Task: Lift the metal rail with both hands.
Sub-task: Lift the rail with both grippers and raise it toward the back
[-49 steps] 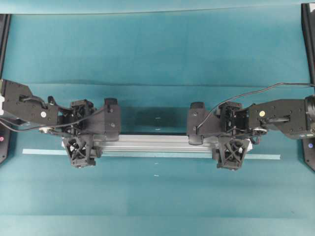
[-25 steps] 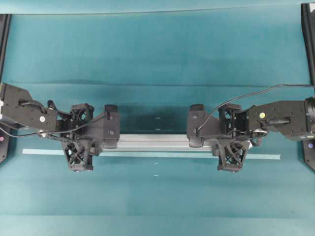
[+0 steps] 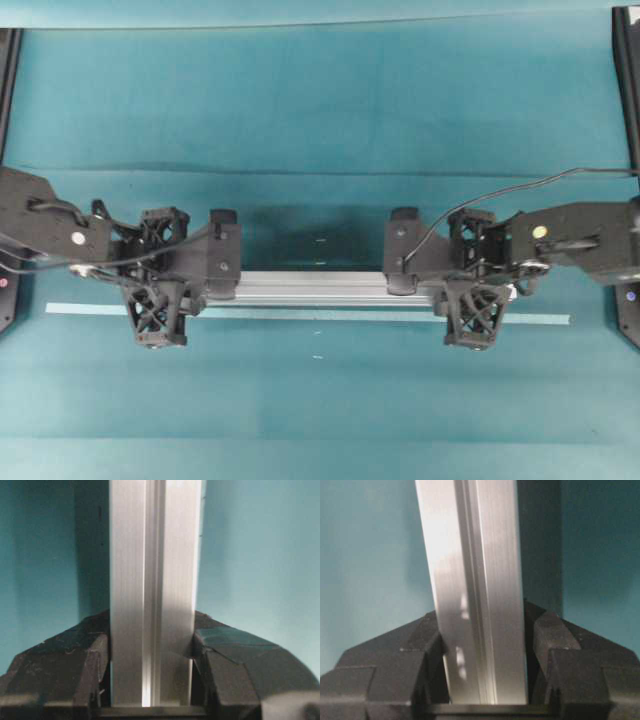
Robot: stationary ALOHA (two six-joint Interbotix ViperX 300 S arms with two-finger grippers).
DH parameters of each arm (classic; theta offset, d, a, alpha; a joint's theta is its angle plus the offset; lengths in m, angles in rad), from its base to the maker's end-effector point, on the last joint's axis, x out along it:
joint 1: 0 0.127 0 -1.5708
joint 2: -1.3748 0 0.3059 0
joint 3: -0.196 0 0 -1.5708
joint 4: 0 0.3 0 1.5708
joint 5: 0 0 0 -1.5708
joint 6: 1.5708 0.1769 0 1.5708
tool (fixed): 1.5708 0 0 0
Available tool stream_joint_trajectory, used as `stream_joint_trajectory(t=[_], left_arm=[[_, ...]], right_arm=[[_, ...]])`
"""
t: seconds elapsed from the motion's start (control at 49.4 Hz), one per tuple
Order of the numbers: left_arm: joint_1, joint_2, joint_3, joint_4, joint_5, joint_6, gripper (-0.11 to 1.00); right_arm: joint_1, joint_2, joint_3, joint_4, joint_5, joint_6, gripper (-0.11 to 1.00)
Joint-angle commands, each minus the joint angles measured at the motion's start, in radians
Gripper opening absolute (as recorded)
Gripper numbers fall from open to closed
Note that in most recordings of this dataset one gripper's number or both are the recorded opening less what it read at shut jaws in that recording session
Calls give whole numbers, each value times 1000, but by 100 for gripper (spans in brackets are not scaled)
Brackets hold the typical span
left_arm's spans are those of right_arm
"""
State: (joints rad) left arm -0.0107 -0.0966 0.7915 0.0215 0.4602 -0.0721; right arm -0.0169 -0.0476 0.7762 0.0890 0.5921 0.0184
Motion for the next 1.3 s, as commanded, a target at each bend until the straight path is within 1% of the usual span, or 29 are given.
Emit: stream_joint_trajectory(t=[0.0,0.142,0.284,0.466,0.668,0.79,1.053,1.276], left_arm=[[0,-63,-37,-2,52,-3,29],[9,-138,-84,-2,160,-3,29],[28,-202,-147,-2,281,-3,29],[46,-261,-238,-2,414,-3,29],[48,-278,-351,-2,543,-5,29],[51,-276,-413,-2,624,-5,29],[57,-276,-548,-2,738,-6,29],[60,-273,-689,-2,853,-14,29]], right_arm=[[-6,-55,-29,8,69,23,39],[-11,-130,-81,9,202,34,39],[-23,-199,-167,11,356,34,39],[-26,-233,-264,11,514,35,39],[-26,-235,-374,12,634,37,39],[-29,-235,-459,11,709,37,39],[-31,-227,-632,11,882,41,39],[-31,-225,-769,12,980,109,39]])
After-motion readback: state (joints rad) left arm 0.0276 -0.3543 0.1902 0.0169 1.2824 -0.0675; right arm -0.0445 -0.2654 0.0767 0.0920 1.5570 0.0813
